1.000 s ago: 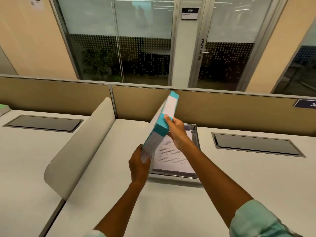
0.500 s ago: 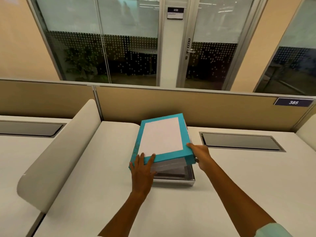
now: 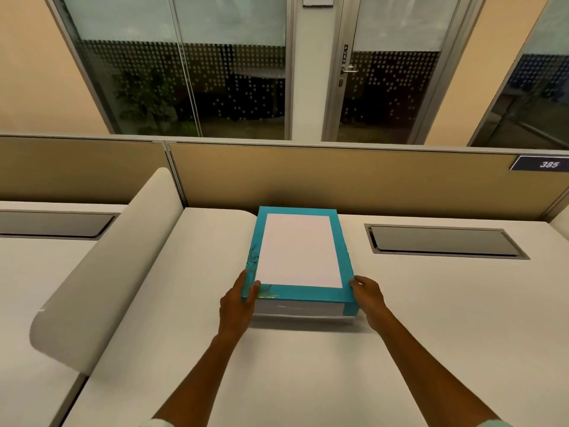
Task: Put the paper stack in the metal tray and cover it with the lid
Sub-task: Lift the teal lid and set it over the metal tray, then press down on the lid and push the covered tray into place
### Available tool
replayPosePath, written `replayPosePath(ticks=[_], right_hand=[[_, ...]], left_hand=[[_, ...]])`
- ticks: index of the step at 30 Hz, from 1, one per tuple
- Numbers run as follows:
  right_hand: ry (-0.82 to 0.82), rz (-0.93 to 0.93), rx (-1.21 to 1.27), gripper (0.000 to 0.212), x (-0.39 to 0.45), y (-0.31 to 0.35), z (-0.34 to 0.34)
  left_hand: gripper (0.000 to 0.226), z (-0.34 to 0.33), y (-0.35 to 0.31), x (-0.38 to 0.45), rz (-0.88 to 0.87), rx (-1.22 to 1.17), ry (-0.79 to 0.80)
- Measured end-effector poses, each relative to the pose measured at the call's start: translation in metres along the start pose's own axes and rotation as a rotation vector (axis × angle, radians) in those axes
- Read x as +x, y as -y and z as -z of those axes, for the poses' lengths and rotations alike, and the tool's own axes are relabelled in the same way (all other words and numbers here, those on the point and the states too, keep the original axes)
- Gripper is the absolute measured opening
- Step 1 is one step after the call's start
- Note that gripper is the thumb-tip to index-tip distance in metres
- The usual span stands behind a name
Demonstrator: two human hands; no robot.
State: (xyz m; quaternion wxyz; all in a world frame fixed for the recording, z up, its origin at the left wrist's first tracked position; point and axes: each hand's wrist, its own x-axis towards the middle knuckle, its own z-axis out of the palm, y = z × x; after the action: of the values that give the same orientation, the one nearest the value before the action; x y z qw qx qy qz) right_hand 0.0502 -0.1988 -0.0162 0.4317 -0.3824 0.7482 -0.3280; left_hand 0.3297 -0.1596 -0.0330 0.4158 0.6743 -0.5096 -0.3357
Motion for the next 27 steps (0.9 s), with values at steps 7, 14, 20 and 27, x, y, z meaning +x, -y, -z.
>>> replayPosePath(ticks=[7, 14, 20, 27], right_hand=[[-0.022, 0.065, -0.040, 0.042, -0.007, -0.008, -0.003], [-0.010, 0.151, -0.111, 0.041, -0.011, -0.021, -0.007], [0.007, 0.123, -0.237, 0.043, -0.006, -0.025, -0.014], [-0.116, 0.404, -0.626, 0.064, -0.003, -0.025, -0.033]], left_hand=[[0.052, -0.005, -0.003, -0.006, 0.065, -0.089, -0.152], [0.053, -0.013, 0.000, -0.010, 0.114, 0.035, -0.173], [0.055, -0.010, 0.012, -0.001, 0.140, 0.203, -0.091], [0.073, -0.020, 0.010, 0.019, -0.210, 0.634, 0.124]])
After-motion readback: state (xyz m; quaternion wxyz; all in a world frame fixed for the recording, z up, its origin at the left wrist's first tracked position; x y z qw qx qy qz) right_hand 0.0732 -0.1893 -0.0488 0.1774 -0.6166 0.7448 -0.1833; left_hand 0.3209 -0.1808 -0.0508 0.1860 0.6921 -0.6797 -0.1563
